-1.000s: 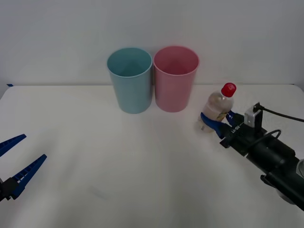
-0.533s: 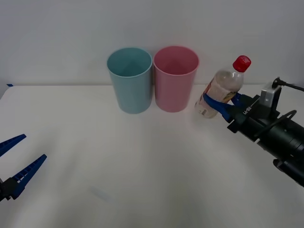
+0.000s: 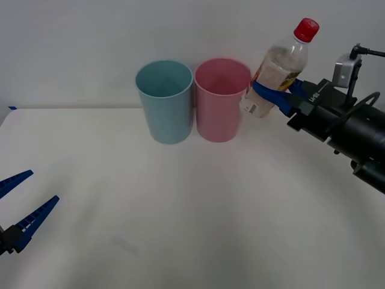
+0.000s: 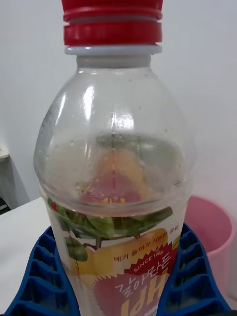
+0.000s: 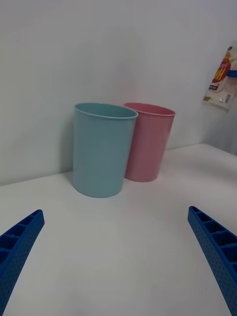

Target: Grasp the object on the table and drop it into the matching bin: aluminum can to the light blue bin, PET bottle to the pink bin.

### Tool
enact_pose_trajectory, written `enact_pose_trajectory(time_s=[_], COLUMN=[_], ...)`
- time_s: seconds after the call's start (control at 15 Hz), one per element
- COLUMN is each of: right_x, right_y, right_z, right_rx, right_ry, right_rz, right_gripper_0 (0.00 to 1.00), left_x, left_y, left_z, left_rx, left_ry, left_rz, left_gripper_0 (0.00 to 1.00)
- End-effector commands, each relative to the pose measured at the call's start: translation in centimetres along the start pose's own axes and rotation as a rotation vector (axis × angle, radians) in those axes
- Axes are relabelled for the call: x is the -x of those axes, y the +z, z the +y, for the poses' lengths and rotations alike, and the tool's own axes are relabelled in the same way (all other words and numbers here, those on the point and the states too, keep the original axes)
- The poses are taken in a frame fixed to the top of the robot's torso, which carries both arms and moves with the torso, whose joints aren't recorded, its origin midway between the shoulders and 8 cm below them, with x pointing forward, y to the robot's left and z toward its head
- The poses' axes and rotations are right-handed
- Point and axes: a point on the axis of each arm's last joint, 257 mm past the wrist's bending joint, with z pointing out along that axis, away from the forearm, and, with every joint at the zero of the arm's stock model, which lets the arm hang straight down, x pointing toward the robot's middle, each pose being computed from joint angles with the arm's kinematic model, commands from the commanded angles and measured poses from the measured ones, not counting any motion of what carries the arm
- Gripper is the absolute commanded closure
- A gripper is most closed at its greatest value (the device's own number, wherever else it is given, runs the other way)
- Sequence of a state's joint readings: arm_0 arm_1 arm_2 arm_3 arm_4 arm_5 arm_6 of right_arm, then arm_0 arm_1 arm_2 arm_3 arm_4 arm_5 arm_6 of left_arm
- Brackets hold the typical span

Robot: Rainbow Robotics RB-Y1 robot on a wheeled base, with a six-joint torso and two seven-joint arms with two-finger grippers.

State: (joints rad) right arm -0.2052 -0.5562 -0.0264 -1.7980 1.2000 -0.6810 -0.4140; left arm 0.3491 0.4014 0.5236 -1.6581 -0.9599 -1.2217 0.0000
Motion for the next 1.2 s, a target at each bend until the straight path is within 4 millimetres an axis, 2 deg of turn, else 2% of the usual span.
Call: enact_pose_trajectory(time_s=[0.07, 0.33, 0.67, 1.0, 1.2], right_x=[0.3, 0.6, 0.3, -0.4, -0.9], right_y=[2.5, 6.9, 11.1, 14.5, 15.5], right_z=[-1.0, -3.2, -5.7, -7.3, -7.9], right_rx=[0.018, 0.023, 0.009, -0.022, -0.035], right_ry=[-0.013, -0.05, -0.065, -0.039, -0.03], right_rz=[0.017, 0.054, 0.108, 0.132, 0.147], right_gripper_0=[1.0, 1.0, 1.0, 1.0, 1.0], left_x=[0.0, 0.0, 0.0, 0.0, 0.0], left_y=[0.0, 0.0, 0.0, 0.0, 0.0], left_z=[0.0, 0.0, 0.0, 0.0, 0.0], left_rx=[0.0, 0.0, 0.0, 0.0, 0.0], left_ry=[0.0, 0.0, 0.0, 0.0, 0.0], left_rz=[0.0, 0.0, 0.0, 0.0, 0.0], left_gripper_0=[0.0, 0.0, 0.0, 0.0, 0.0])
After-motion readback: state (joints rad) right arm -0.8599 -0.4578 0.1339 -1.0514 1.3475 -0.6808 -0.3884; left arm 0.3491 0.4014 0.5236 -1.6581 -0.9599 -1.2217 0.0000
